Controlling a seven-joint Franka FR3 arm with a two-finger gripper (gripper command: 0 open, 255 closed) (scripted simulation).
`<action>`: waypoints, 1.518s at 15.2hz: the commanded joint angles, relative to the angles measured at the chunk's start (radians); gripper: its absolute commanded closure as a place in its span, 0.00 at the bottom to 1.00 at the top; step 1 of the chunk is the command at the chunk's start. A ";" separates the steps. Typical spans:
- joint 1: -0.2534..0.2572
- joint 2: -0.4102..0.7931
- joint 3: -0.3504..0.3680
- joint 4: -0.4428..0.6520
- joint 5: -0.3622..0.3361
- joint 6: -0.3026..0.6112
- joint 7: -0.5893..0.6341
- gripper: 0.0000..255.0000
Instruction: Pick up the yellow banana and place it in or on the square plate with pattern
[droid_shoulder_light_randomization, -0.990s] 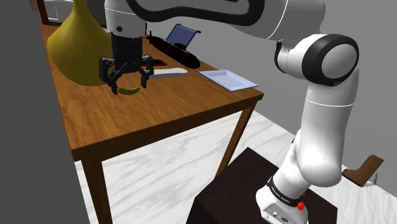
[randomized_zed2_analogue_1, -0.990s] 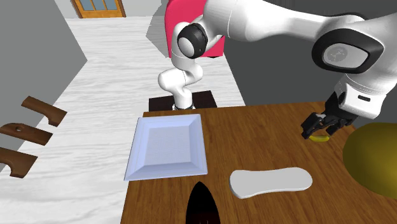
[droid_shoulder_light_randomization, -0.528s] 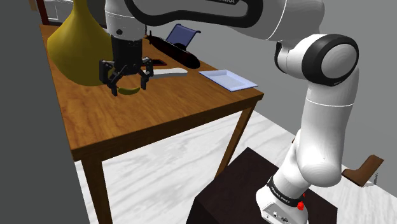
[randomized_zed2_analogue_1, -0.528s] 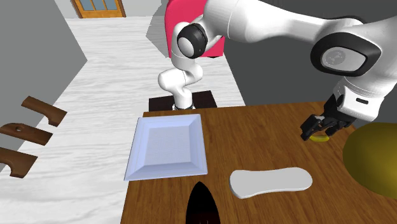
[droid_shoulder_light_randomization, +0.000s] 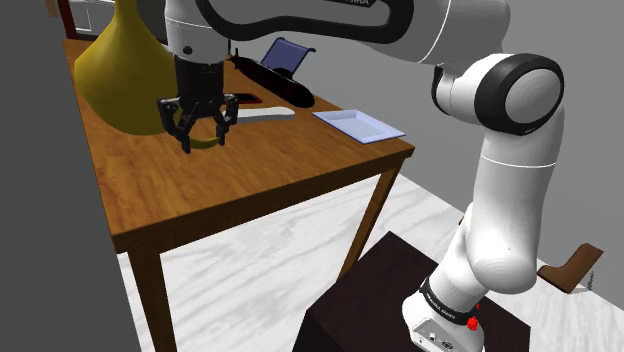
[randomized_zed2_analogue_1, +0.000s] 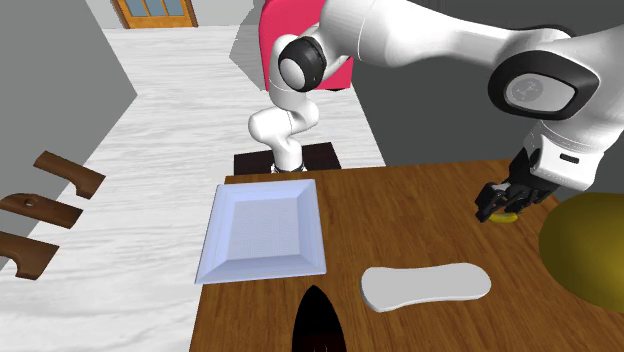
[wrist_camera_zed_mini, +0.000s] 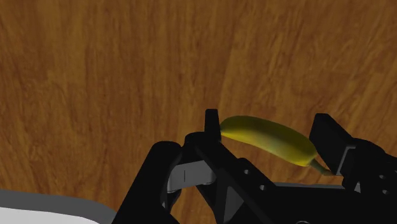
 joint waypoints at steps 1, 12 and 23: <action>0.000 0.000 0.000 0.000 0.000 0.000 0.000 1.00; 0.030 0.044 0.001 0.186 -0.019 -0.145 -0.002 1.00; 0.009 0.022 -0.001 0.272 -0.012 -0.248 -0.040 1.00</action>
